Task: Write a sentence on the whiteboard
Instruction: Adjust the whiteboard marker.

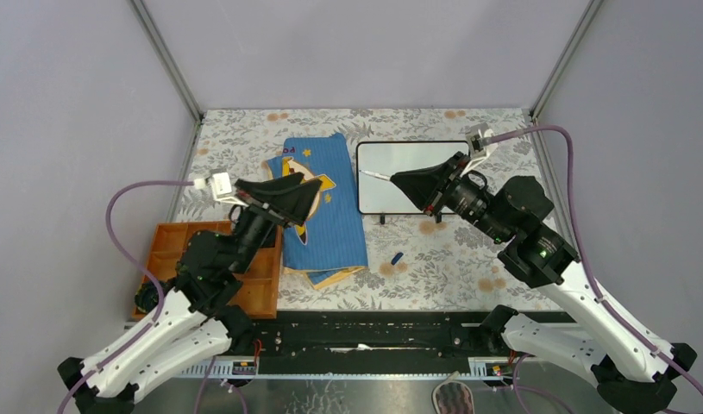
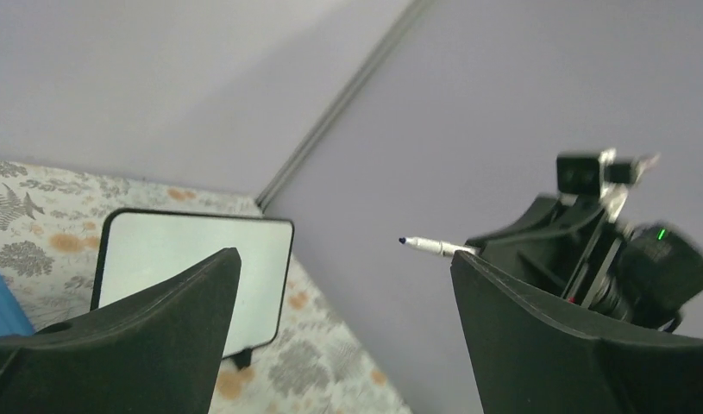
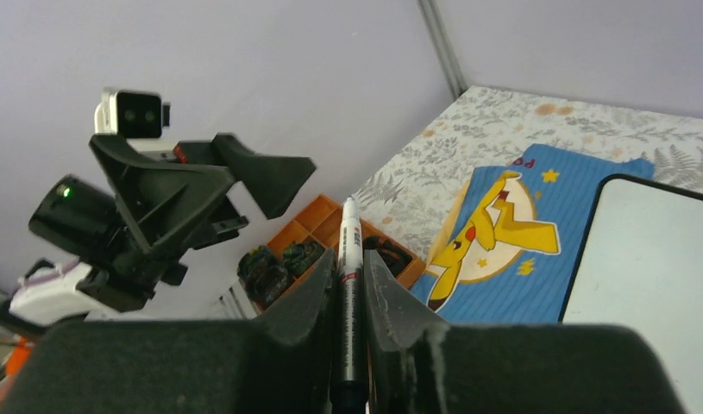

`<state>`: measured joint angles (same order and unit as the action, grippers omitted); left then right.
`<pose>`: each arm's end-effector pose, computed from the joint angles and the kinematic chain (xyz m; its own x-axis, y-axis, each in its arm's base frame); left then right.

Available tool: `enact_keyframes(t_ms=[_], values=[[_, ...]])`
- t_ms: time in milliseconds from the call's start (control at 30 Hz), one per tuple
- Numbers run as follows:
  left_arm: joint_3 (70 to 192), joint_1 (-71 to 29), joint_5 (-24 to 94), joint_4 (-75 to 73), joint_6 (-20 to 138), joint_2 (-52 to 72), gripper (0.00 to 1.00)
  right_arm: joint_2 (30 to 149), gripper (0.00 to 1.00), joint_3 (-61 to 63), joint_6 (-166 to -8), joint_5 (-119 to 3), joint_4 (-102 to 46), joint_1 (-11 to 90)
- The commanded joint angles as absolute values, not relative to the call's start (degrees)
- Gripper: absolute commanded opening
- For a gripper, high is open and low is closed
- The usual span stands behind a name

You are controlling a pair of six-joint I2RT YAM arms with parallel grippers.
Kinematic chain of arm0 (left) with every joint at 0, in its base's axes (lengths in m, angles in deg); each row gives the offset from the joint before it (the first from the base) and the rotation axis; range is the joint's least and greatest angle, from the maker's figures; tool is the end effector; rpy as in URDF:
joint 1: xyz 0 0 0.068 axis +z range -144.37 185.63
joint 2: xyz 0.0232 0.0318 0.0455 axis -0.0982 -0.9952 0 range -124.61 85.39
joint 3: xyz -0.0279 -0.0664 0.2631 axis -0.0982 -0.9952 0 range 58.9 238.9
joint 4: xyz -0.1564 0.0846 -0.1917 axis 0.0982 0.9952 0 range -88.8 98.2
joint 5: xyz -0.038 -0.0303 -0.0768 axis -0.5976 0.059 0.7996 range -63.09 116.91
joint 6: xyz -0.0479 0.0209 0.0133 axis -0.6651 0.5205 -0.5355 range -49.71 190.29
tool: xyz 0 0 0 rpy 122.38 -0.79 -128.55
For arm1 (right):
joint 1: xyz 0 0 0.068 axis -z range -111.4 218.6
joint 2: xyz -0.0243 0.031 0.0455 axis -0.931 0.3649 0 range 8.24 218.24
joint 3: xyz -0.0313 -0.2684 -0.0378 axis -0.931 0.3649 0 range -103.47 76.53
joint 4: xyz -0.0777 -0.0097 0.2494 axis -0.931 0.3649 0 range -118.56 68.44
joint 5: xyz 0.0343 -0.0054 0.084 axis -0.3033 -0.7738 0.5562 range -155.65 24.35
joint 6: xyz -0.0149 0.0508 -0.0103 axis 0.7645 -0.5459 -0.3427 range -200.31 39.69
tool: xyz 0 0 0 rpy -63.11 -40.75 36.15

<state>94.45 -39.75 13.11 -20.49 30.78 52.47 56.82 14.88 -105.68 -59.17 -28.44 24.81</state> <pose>0.1039 -0.0932 0.3728 -0.1194 -0.7586 -0.6406 0.5995 0.4592 -0.6555 0.1250 0.1254 0.4498 -0.1824 0.4149 -0.8914 -0.7624 0.5129 0.3946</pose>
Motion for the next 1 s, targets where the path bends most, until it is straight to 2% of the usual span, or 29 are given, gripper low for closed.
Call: enact_keyframes(t_ms=[0, 233, 433, 633, 733, 967], values=[[100.77, -40.05, 27.11, -18.24, 40.42, 47.48, 0.99, 57.37, 0.0, 13.77, -103.44, -49.94, -28.02, 24.48], [107.14, -40.05, 34.38, -15.4, 47.03, 48.2, 0.99, 57.83, 0.0, 10.96, -103.95, -38.5, -28.02, 24.45], [111.13, -40.07, 44.09, -10.76, 52.27, 48.3, 0.99, 58.26, 0.0, 10.6, -103.46, -35.67, -28.03, 24.48], [122.5, -40.07, 62.03, 8.13, 63.2, 40.27, 0.99, 60.86, 0.0, 7.35, -100.4, -25.59, -22.86, 24.47], [127.01, -40.07, 65.91, 15.89, 67.42, 36.66, 0.99, 62.12, 0.0, 5.43, -98.88, -22.48, -19.66, 24.48], [130.49, -40.07, 71.01, 21.51, 69.85, 33.55, 0.89, 63.3, 0.0, 1.58, -94.64, -19.63, -12.56, 24.48]])
